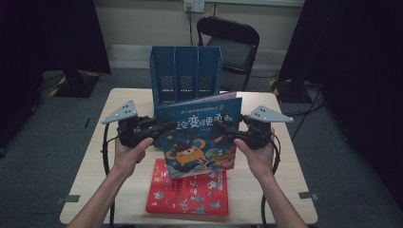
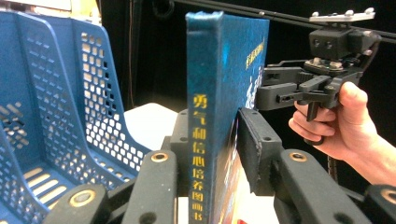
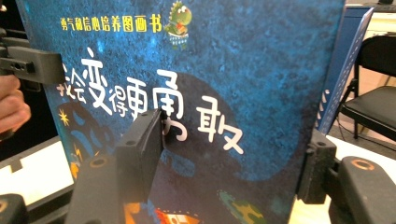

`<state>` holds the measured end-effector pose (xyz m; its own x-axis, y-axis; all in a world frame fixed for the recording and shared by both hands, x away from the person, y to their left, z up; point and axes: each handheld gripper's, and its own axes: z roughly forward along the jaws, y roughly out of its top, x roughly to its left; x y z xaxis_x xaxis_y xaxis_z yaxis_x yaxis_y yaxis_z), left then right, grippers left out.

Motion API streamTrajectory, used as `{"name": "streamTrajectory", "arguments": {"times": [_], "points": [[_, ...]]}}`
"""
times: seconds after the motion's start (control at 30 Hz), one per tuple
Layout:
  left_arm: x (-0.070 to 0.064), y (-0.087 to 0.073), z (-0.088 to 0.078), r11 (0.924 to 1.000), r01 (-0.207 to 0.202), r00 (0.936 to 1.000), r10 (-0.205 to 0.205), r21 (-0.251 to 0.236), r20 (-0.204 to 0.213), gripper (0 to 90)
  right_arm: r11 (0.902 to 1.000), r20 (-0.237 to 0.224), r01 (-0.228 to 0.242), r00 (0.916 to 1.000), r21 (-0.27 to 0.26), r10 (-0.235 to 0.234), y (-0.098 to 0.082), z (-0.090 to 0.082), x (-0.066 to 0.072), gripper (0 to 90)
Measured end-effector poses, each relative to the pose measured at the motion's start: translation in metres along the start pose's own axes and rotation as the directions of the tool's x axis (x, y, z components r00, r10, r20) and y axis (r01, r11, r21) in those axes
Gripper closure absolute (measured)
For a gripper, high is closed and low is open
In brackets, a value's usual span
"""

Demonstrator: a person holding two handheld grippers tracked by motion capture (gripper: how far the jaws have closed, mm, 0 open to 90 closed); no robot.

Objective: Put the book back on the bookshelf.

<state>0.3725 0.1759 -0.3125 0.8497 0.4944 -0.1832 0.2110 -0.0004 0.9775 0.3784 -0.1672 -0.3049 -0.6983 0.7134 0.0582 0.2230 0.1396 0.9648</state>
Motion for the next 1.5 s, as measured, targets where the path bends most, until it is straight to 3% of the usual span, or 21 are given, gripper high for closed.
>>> {"name": "streamTrajectory", "arguments": {"times": [0.17, 0.3, 0.5, 0.57, 0.63, 0.73, 0.8, 0.87, 1.03, 1.2, 1.27, 1.43, 1.5], "points": [[-0.007, -0.011, 0.002, 0.9998, 0.014, 0.9991, -0.014, -0.015, 0.039, 69.1, 0.9999, -0.025, 0.008, 0.9996, -0.010, -0.008, -0.004, -0.010, 0.001, 36.9], [-0.009, -0.011, 0.001, 0.9999, 0.008, 0.9981, -0.007, -0.014, 0.061, 70.2, 0.9997, -0.019, 0.021, 0.9996, -0.013, -0.022, -0.007, -0.015, 0.003, 37.1], [-0.012, -0.011, 0.000, 0.9999, -0.008, 0.9970, 0.008, -0.008, 0.077, 77.1, 1.0000, 0.005, -0.001, 1.0000, -0.010, 0.001, -0.019, -0.022, -0.005, 33.2], [-0.013, -0.010, 0.000, 0.9999, -0.010, 0.9980, 0.010, 0.000, 0.063, 81.2, 0.9998, 0.006, -0.020, 0.9998, -0.004, 0.020, -0.026, -0.022, -0.011, 32.3], [-0.012, -0.011, -0.002, 0.9999, -0.004, 0.9999, 0.004, 0.014, 0.014, 81.4, 0.9996, 0.008, -0.024, 0.9997, 0.015, 0.023, -0.031, -0.019, -0.015, 31.1], [-0.004, -0.013, -0.003, 0.9993, 0.038, 0.9988, -0.038, 0.002, 0.029, 81.4, 0.9991, -0.003, -0.021, 0.9998, 0.038, 0.021, -0.038, -0.012, -0.021, 29.2], [-0.004, -0.013, -0.003, 0.9992, 0.039, 0.9991, -0.039, 0.008, 0.016, 81.6, 0.9975, -0.013, -0.031, 0.9994, 0.064, 0.031, -0.044, -0.004, -0.025, 27.9], [-0.005, -0.012, -0.003, 0.9992, 0.039, 0.9988, -0.039, 0.007, 0.030, 81.6, 0.9950, -0.012, -0.025, 0.9996, 0.097, 0.026, -0.049, 0.003, -0.026, 26.6], [-0.014, -0.010, 0.000, 0.9999, -0.004, 0.9980, 0.003, 0.011, 0.063, 81.7, 0.9928, -0.028, -0.017, 0.9994, 0.118, 0.021, -0.056, 0.013, -0.027, 23.9], [-0.024, -0.009, 0.004, 0.9999, 0.001, 0.9938, -0.002, 0.011, 0.111, 79.3, 0.9934, -0.074, 0.020, 0.9972, 0.113, -0.012, -0.053, 0.012, -0.018, 22.5], [-0.029, -0.009, 0.006, 0.9997, -0.012, 0.9940, 0.009, 0.023, 0.109, 78.9, 0.9888, -0.053, 0.062, 0.9970, 0.136, -0.055, -0.053, 0.007, -0.013, 23.3], [-0.036, -0.009, 0.012, 0.9988, -0.044, 0.9918, 0.041, 0.022, 0.121, 78.5, 0.9884, -0.051, 0.071, 0.9966, 0.134, -0.065, -0.056, -0.003, -0.011, 26.7], [-0.036, -0.009, 0.013, 0.9980, -0.060, 0.9925, 0.058, 0.019, 0.107, 79.1, 0.9878, -0.045, 0.076, 0.9965, 0.136, -0.070, -0.056, -0.005, -0.009, 26.6]]}}
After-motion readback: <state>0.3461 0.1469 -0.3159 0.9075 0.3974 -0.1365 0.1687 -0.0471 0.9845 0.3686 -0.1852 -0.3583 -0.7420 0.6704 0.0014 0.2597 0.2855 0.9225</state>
